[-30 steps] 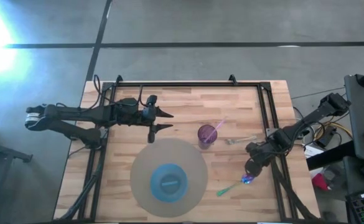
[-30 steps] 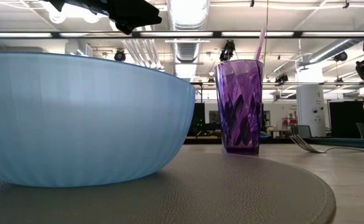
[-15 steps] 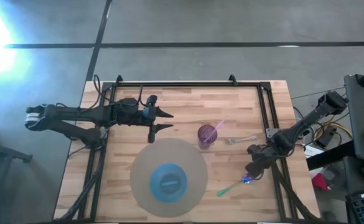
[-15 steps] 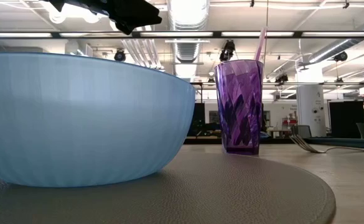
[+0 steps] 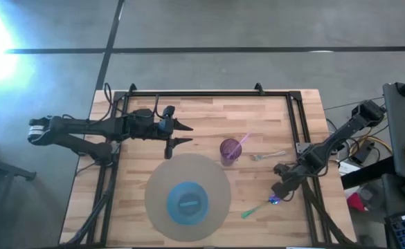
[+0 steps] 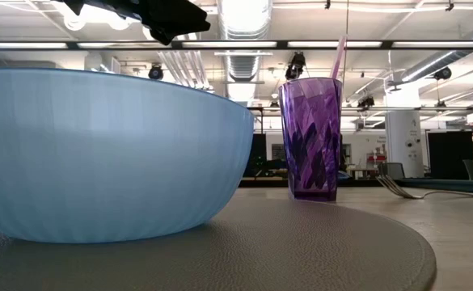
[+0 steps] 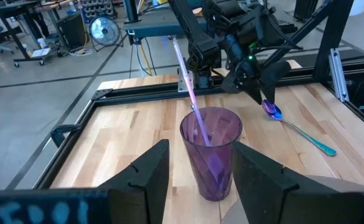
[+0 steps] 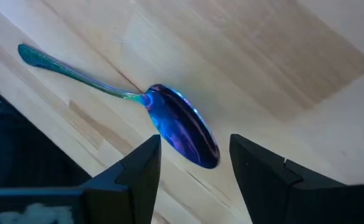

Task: Pick & Place Utensil
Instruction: Put the blue spoon into the blue bowl

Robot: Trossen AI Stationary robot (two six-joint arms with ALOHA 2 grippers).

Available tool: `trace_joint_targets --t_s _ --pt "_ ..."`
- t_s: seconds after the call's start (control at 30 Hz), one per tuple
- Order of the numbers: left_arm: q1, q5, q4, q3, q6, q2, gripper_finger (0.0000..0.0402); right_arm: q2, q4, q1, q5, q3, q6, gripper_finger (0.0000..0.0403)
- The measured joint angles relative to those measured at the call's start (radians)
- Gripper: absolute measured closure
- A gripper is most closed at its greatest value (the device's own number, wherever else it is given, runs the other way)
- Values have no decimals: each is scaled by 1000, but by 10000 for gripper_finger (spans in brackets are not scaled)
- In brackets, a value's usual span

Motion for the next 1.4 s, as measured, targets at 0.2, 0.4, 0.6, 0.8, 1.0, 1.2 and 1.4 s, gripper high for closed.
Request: trace_joint_targets --t_s 0.2,0.4,0.6,0.8,1.0,1.2,1.4 --pt "0 0 0 0 0 0 236 0 23 1 0 -25 14 216" --pt "0 0 0 0 0 0 236 0 93 2 -2 -48 9 218" --pt "0 0 0 0 0 0 236 0 111 2 -3 -58 5 240" --pt "0 0 0 0 0 0 236 0 112 2 -8 -64 6 278" --pt "0 0 0 0 0 0 236 0 125 2 -17 -89 5 326" --pt "0 0 0 0 0 0 236 -2 141 2 -26 -96 -15 370" --pt "0 0 0 0 0 0 236 -2 141 2 -22 -73 -62 391"
